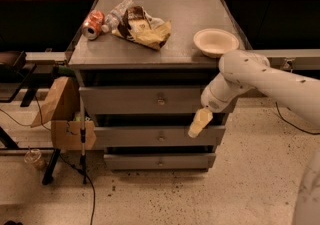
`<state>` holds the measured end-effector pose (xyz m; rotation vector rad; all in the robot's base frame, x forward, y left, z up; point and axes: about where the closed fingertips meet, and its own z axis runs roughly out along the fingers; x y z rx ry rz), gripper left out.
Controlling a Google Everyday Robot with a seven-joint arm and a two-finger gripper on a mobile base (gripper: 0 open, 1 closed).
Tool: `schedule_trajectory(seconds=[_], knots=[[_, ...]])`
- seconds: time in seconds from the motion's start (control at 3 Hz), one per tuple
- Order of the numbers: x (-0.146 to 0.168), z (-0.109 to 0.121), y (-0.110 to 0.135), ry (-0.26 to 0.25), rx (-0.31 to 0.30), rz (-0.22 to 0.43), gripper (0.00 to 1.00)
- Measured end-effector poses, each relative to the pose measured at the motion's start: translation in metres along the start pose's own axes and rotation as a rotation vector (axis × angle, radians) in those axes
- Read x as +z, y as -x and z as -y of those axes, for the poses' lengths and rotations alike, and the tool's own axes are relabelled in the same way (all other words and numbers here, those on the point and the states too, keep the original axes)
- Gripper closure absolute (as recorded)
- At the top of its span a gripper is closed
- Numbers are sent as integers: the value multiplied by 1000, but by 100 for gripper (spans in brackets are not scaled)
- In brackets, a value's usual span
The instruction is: Close top drawer
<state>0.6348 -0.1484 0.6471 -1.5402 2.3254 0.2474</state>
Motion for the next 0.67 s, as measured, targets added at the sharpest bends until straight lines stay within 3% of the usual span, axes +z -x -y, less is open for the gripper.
schedule_trajectory(seconds=[0.33,0.67], knots=[[-7,-25,-17,76,-21,25,0],[-7,-25,-17,76,-21,25,0]])
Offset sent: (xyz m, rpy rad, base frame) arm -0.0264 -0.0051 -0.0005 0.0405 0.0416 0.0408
